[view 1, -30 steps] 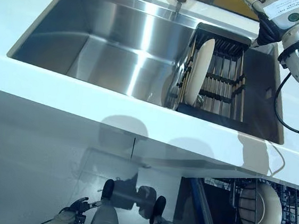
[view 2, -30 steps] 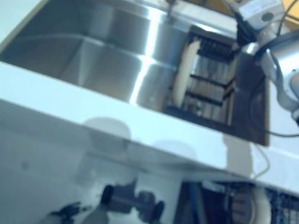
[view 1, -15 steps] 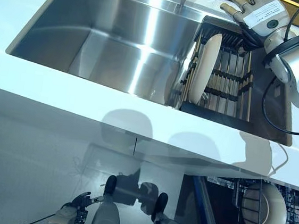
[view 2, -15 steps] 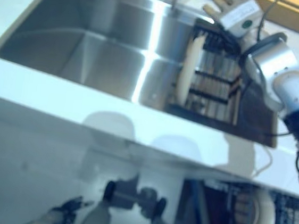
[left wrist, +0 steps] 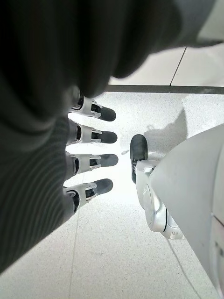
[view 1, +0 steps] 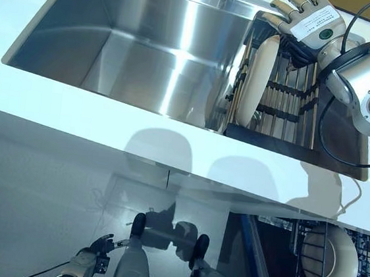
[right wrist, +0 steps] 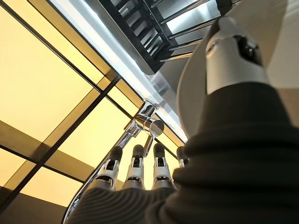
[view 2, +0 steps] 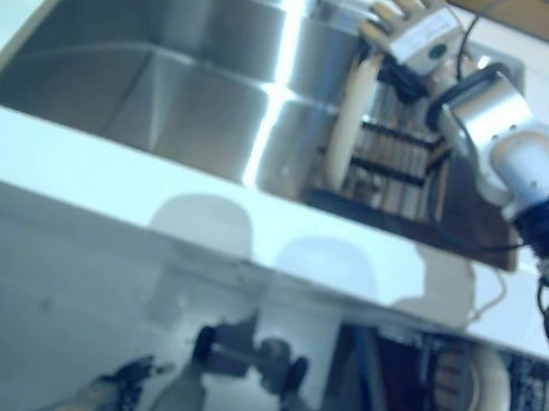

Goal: Take plates into dishwasher

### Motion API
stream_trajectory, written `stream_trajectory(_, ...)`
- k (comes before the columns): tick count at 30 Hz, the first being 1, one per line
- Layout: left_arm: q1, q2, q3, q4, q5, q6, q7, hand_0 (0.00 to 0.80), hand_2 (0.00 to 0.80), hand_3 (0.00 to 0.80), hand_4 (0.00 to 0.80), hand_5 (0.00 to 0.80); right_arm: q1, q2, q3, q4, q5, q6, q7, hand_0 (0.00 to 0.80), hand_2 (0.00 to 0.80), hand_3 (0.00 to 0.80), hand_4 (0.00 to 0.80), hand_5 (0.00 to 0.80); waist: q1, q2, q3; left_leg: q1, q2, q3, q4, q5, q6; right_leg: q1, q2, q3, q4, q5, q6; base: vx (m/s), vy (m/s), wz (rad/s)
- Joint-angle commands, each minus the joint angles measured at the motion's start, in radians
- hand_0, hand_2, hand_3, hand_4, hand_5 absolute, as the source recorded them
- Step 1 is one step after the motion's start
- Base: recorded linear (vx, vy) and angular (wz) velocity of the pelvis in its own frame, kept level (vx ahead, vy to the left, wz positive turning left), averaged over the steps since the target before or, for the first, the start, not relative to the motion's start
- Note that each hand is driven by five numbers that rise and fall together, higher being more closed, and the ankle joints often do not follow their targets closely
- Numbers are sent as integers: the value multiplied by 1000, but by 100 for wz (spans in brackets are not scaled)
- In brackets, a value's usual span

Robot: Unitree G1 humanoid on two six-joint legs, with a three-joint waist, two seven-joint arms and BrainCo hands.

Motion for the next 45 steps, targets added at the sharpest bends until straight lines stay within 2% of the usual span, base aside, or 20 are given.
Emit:
stream_trajectory(1, -23, 14, -35, 9, -25, -21, -8, 0, 0, 0, 0, 0, -94, -7, 46, -29, -38, 3, -12, 0, 0, 0, 0, 0, 5, -44, -3, -20, -40, 14, -5, -14, 38, -23, -60, 19, -1, 34, 72, 0, 0, 0)
stream_trajectory(20, -26, 14, -31, 14, -19, -21, -13, 0, 0, 0, 0, 0, -75, 5, 62, -98, -27, -55, 34, 0, 0, 0, 0, 0, 10, -46, -2, -20, -40, 15, -5, -16, 39, -23, -58, 18, -1, 33, 71, 0, 0, 0)
stream_trajectory(21, -26, 14, -31, 14, -18, -23, -13, 0, 0, 0, 0, 0, -76, 5, 67, -97, -25, -60, 37, 44, 44, 44, 44, 44, 11, -46, -1, -21, -40, 15, -5, -16, 39, -24, -58, 18, -1, 33, 70, 0, 0, 0)
stream_trajectory(22, -26, 15, -32, 13, -19, -24, -13, 0, 0, 0, 0, 0, -78, 7, 69, -97, -28, -70, 41, 405, 405, 405, 405, 405, 11, -46, 0, -21, -41, 14, -5, -16, 39, -24, -57, 17, -1, 33, 70, 0, 0, 0)
stream_trajectory(24, -22, 15, -32, 12, -17, -28, -13, 0, 0, 0, 0, 0, -79, 5, 73, -109, -40, -84, 53, 800, 800, 800, 800, 800, 13, -45, 3, -21, -40, 14, -5, -16, 40, -23, -57, 14, -1, 32, 69, 0, 0, 0)
stream_trajectory(30, -22, 19, -25, 16, -8, -27, -14, 0, 0, 0, 0, 0, -92, -1, 90, -117, -33, -97, 72, 800, 800, 800, 800, 800, 12, -54, -2, -19, -39, 15, -5, -18, 39, -22, -56, 16, -1, 32, 70, 0, 0, 0)
stream_trajectory(45, -6, 19, -11, 20, 4, -32, -3, 0, 0, 0, 0, 0, -86, -32, 67, -66, -72, -97, 20, 800, 800, 800, 800, 800, 0, -64, -38, 10, -30, 21, -5, -27, 37, 2, -51, 29, -1, 23, 70, 0, 0, 0)
